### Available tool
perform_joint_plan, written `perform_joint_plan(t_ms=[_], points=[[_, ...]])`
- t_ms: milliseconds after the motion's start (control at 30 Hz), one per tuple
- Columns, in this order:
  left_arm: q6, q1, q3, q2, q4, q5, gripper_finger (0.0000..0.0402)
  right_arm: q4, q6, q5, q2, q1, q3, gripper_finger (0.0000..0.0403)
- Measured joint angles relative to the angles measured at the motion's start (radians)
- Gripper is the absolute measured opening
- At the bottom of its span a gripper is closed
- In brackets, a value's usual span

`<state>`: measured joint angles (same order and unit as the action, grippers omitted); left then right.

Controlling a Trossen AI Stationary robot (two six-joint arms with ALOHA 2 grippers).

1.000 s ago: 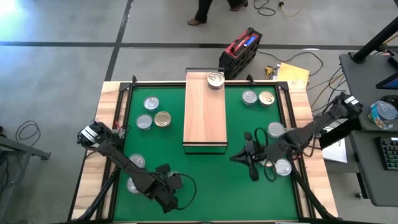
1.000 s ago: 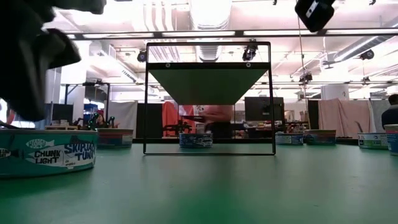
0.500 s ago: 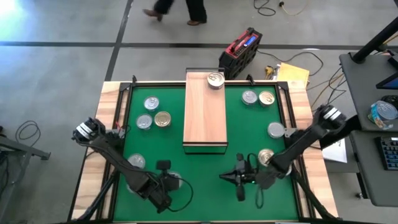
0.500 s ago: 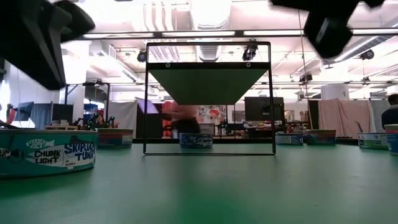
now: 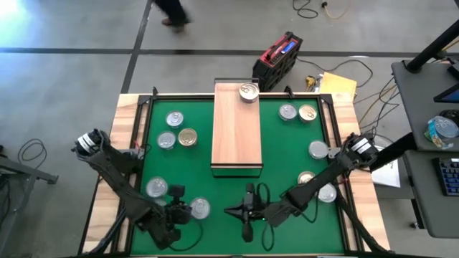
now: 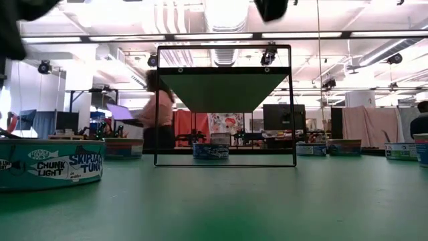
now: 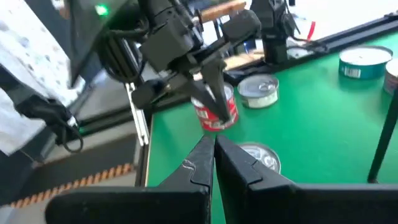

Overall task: Stack canned seafood by type on shelf
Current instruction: Put the bottom light blue tuna can on the shelf

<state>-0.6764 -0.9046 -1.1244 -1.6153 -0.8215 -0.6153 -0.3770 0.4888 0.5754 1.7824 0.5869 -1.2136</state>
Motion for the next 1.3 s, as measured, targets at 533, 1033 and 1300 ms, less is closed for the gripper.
perform_joint_plan(t_ms=[533, 1033, 1300], points=[[-0.214, -0.116, 0.129, -0.056, 0.098, -0.048, 0.0, 0.558, 0.639, -0.151, 0.065, -0.028, -0.162, 0.0009], [-0.117, -0.07, 0.132, -0.074, 0.19, -0.06, 0.0, 0.159, 0.647, -0.325, 0.286, -0.13, -0.145, 0.0009], [-0.117, -0.052, 0.132, -0.117, 0.197, -0.056, 0.0, 0.096, 0.679, -0.322, 0.34, -0.16, -0.145, 0.0019]])
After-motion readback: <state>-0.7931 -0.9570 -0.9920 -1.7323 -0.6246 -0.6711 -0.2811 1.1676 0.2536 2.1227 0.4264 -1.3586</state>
